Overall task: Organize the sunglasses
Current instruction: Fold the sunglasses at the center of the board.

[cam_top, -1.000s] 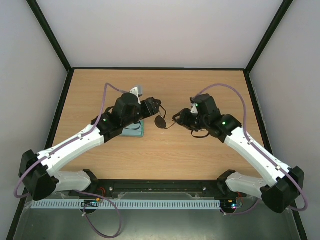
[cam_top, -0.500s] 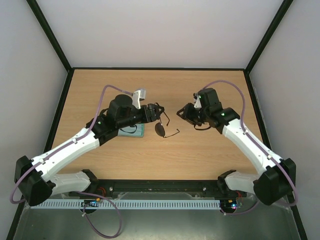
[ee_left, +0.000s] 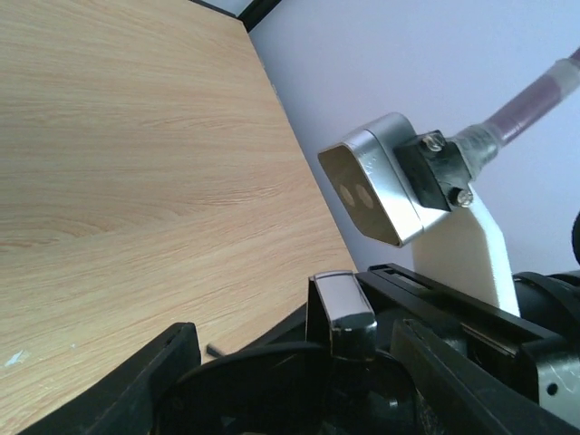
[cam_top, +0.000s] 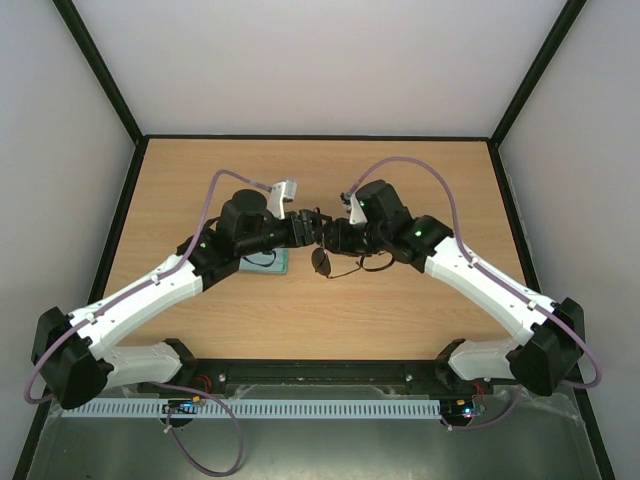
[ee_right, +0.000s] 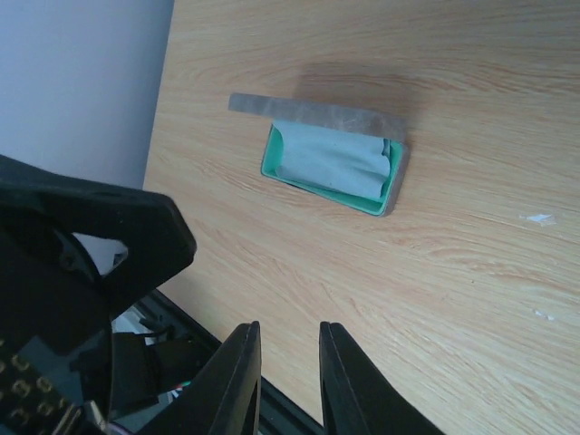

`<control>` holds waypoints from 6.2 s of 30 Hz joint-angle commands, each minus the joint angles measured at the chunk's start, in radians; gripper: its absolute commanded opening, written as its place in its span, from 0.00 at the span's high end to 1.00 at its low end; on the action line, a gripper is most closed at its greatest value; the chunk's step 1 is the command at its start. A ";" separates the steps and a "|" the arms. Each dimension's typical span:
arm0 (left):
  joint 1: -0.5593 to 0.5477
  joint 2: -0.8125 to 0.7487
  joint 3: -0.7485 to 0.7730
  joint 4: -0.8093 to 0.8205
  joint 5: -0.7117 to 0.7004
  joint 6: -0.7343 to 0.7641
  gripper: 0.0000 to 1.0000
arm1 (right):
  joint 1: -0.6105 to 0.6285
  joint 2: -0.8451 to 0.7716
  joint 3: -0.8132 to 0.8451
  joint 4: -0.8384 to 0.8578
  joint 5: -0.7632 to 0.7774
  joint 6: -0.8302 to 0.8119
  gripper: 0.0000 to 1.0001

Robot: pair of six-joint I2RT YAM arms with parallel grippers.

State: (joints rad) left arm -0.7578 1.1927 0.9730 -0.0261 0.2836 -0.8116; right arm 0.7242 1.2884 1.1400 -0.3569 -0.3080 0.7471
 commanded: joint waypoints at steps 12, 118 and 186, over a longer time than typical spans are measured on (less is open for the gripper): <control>0.010 0.011 -0.161 0.375 0.121 -0.029 0.48 | 0.010 -0.059 0.055 -0.209 0.216 -0.042 0.73; 0.118 -0.017 -0.364 1.613 0.580 -0.692 0.47 | 0.102 -0.278 0.059 0.079 -0.327 -0.048 0.60; 0.246 -0.405 -0.144 -0.274 -0.209 -0.105 0.00 | 0.093 -0.191 0.220 -0.304 0.126 -0.246 0.99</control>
State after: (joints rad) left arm -0.5266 0.8276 0.9005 0.1776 0.3473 -0.9817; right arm 0.8219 1.0531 1.2999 -0.5228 -0.3576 0.5968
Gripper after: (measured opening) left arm 0.995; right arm 0.054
